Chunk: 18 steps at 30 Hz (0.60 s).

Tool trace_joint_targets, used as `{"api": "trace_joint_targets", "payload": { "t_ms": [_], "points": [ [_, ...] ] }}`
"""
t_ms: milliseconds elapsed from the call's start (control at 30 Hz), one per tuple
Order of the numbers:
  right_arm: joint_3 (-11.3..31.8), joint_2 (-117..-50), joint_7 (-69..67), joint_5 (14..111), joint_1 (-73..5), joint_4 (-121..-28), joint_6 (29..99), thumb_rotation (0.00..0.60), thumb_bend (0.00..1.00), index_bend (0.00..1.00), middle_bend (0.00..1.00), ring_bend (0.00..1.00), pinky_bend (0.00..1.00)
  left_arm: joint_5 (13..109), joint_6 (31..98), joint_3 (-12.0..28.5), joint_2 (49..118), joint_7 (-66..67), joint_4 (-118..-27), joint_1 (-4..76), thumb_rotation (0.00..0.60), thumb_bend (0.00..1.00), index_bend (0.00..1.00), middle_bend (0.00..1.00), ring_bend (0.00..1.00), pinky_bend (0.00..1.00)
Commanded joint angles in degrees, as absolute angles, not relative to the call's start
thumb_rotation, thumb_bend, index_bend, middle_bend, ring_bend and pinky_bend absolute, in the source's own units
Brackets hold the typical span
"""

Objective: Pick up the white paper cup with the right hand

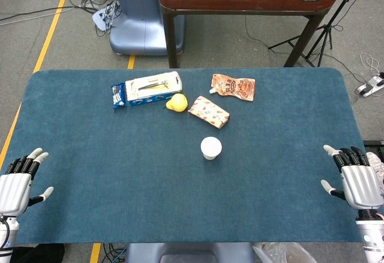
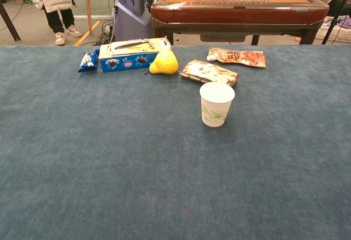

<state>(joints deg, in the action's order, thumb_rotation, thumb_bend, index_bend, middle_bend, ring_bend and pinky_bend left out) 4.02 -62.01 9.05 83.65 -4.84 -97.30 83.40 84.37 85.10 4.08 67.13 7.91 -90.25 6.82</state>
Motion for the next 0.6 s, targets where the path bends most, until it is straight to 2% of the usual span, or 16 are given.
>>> {"api": "trace_joint_targets", "payload": {
  "t_ms": [33,600],
  "points": [
    [4.0,-62.1,8.9,83.8,-4.8,-97.2,83.6,0.6,0.18,0.2,0.3,0.18,0.15,84.3,85.0,4.0,67.0,8.0,-90.4,6.8,0.6,0.15,0.18,0.13,0.16,0.15],
    [3.7,-63.1,9.0,85.7,-6.9,-97.4,81.1,0.6,0.17,0.2,0.3,0.18,0.15,84.7,85.3,3.7,66.7,7.9,-90.9,6.7,0.6,0.15,0.18,0.13,0.16,0.15]
  ]
}}
